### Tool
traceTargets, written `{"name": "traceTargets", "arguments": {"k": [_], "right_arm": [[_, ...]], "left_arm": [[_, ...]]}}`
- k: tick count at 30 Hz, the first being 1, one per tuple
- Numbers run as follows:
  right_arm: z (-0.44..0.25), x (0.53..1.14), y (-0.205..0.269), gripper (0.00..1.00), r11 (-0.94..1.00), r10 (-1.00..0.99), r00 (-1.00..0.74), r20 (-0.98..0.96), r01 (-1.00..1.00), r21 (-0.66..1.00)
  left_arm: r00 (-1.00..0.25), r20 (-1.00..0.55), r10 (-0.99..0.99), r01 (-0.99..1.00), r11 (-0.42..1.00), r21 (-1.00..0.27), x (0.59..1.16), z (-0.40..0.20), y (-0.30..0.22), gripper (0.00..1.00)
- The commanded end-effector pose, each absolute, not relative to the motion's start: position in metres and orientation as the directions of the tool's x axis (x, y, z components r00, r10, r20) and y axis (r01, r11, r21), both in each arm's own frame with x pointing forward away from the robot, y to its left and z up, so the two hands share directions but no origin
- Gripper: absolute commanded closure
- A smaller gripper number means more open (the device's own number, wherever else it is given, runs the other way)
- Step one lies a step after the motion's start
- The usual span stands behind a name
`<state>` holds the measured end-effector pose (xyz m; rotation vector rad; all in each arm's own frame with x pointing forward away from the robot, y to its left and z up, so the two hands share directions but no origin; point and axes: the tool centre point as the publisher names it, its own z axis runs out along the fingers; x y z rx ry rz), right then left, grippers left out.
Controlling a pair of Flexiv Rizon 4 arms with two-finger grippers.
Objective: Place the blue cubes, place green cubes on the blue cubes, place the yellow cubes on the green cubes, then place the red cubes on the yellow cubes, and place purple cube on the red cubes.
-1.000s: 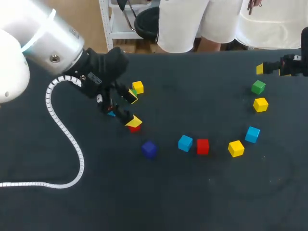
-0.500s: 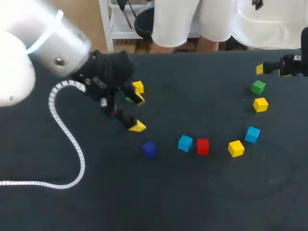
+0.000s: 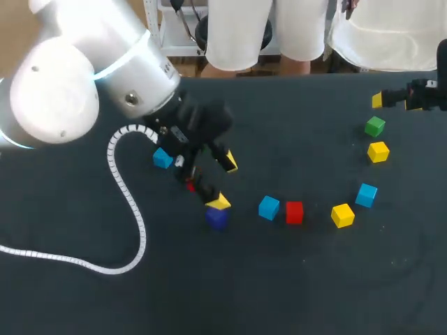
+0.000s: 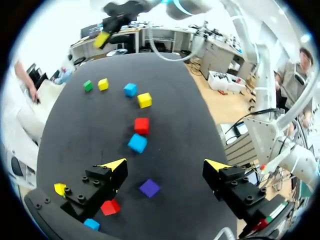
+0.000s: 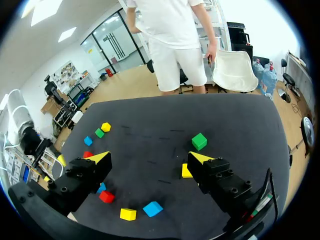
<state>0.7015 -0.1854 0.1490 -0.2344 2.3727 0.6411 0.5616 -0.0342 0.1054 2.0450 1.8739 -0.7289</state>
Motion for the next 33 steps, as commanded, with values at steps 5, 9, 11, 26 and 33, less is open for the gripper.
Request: {"name": "traceTargets", "arguments": {"k": [5,9,11,26,33], "right_arm": [[0.149,0.701,-0.185,0.00,0.865,0.000,-0.766,-0.643,-0.323,0.385],[0.149,0.701,-0.185,0.00,0.865,0.000,-0.766,-0.643,-0.323,0.385],[0.149,0.701,-0.185,0.00,0.865,0.000,-0.766,-0.643,-0.323,0.385],[0.149,0.701,-0.185,0.00,0.865,0.000,-0.766,-0.643,-0.323,0.385],[0.149,0.701,-0.185,0.00,0.865,0.000,-0.766,-0.643,-0.323,0.385]], "left_arm": [[-0.002,-0.505,0.863,0.992,-0.062,-0.111,0.588,0.110,-0.020,0.00],[-0.012,-0.492,0.871,0.998,-0.023,-0.065,0.595,0.113,-0.017,0.00],[-0.015,-0.489,0.872,0.999,-0.010,-0.050,0.598,0.114,-0.015,0.00],[-0.044,-0.573,0.818,0.999,0.026,-0.040,0.631,0.102,-0.005,0.00],[-0.035,-0.573,0.819,0.996,-0.017,-0.084,0.644,0.093,-0.017,0.00]]}}
